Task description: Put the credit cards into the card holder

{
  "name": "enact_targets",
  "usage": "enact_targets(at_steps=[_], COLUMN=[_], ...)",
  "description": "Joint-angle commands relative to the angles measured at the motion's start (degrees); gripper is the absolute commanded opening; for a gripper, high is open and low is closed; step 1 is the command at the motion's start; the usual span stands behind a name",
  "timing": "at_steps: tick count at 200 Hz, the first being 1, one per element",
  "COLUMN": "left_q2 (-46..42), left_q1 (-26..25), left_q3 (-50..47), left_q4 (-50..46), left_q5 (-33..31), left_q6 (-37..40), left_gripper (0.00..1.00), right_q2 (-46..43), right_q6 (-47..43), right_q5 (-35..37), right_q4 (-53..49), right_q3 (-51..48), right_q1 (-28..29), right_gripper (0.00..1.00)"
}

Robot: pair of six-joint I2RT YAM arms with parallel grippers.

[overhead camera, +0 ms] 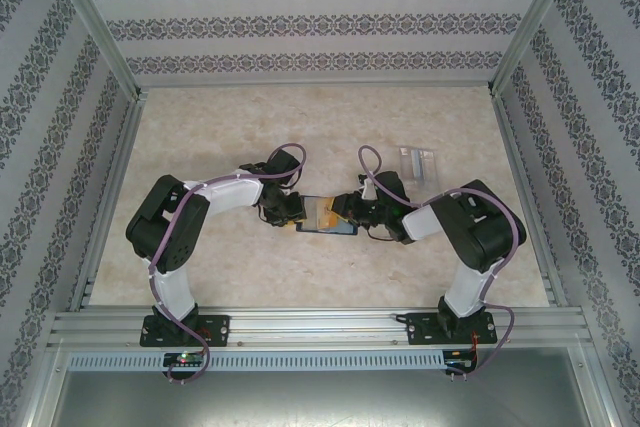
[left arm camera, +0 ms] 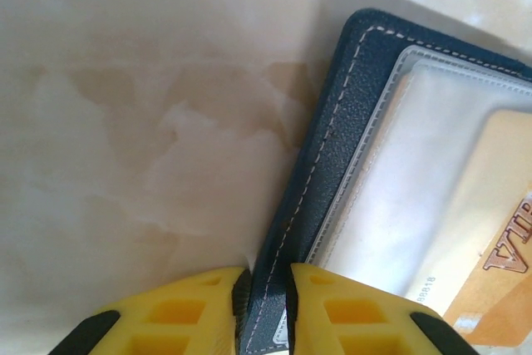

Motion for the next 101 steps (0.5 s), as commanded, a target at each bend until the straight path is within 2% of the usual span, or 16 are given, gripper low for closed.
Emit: enact_targets(at_steps=[1,24,57,72,101], left_q2=[2.72,2.49,2.89,3.02,3.08], left_q1=[2.04,2.07,2.11,2.01,1.98], left_q3=[-2.06,-1.94,-1.57,-1.29,-1.18], left_q4=[-4.89,-5.08,-4.55,-4.58,-4.67], left_q5=[-6.75,-6.77,-5.21,-4.36,-3.92], left_q6=[1.07,1.16,1.83,2.35,2.86], left_gripper=[0.25,0.25,0.25,0.24,0.23], right_q2=[-2.17,-4.50,-5.26,-4.71,-4.03], right_q6=[-3.71,-5.87,-6.67,-5.79,-4.42], right_q5=[3.24,5.83,6.42,6.41,7.98], right_q4=[-4.20,-7.16,-8.48,-7.38,-7.28], right_q3=[-1.36,-2.01,-2.22,-1.99,-0.47], right_q1=[0.83,1.61,2.20,3.03,5.30], right_gripper=[0.22,0.12,0.03,0.00,0.00])
